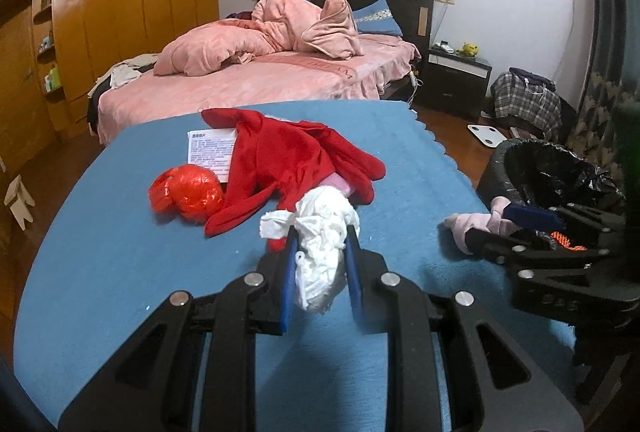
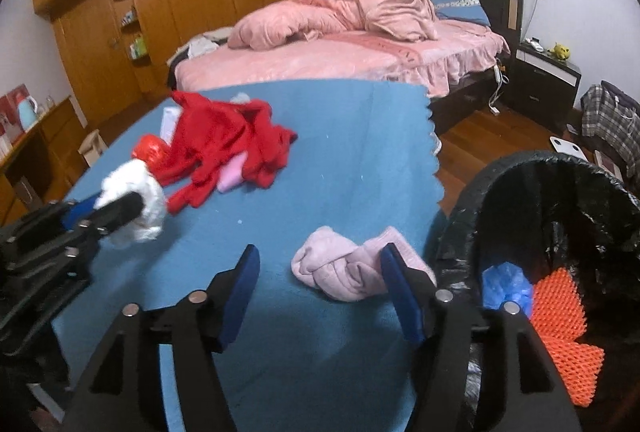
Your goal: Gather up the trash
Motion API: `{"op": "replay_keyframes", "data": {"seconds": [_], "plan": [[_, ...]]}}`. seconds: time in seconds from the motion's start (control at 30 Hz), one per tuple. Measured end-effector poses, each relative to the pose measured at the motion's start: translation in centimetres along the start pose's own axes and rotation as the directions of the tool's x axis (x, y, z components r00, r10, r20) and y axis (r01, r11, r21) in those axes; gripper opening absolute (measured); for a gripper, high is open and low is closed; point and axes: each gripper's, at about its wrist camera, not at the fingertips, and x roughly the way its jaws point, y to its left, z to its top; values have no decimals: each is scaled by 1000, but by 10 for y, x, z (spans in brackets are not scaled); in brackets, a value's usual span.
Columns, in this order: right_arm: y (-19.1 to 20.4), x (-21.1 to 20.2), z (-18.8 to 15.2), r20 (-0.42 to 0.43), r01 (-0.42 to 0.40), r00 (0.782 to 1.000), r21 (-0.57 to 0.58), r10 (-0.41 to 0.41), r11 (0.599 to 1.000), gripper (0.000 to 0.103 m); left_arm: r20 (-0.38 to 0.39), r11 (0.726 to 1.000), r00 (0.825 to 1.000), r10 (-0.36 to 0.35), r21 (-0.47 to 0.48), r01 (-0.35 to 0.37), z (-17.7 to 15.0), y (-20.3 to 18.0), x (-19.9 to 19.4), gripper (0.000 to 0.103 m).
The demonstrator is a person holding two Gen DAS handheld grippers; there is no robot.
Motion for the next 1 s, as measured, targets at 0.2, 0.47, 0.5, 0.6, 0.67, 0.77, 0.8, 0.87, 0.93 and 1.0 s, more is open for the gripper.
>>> {"op": "replay_keyframes", "data": {"seconds": [0.2, 0.47, 0.5, 0.6, 0.67, 0.77, 0.8, 0.87, 0.93, 1.0], "plan": [[-5, 17, -1, -46, 24, 999, 11, -23, 1000, 63, -5, 1000, 1000, -7, 1, 7, 0, 2, 3, 21], [-3, 24, 0, -74, 56, 996, -19, -57, 998, 41, -27, 1000, 1000, -6, -23, 5, -1, 5, 10, 21], [-4, 22, 0, -71, 49, 996, -15, -50, 999, 38, -29, 1000, 1000, -6, -25, 5, -1, 4, 10, 21], [-6, 13, 1, -48, 20, 999, -4, -21, 1000, 36, -25, 1000, 1000, -1, -27, 0, -1, 4, 9, 21], [-6, 5, 4, -28, 0, 1000, 7, 1, 1000, 36, -19, 1000, 1000, 0, -30, -1, 1, 4, 7, 21], [-7, -13, 13, 10, -14, 1000, 20, 14, 1000, 36, -5, 1000, 1000, -3, -29, 3, 5, 2, 3, 21], [-8, -20, 16, 24, -14, 1000, 25, 14, 1000, 36, 0, 1000, 1000, -10, -27, 10, 7, -1, 2, 21], [-14, -33, 22, 46, -14, 999, 45, 12, 999, 36, 11, 999, 1000, -22, -23, 22, 11, -6, -1, 21], [-24, -45, 28, 68, -13, 998, 76, 8, 997, 36, 24, 999, 999, -37, -17, 37, 16, -12, -4, 21], [-34, -56, 32, 88, -8, 996, 96, -1, 995, 36, 39, 998, 998, -57, -10, 58, 23, -22, -8, 21]]}}
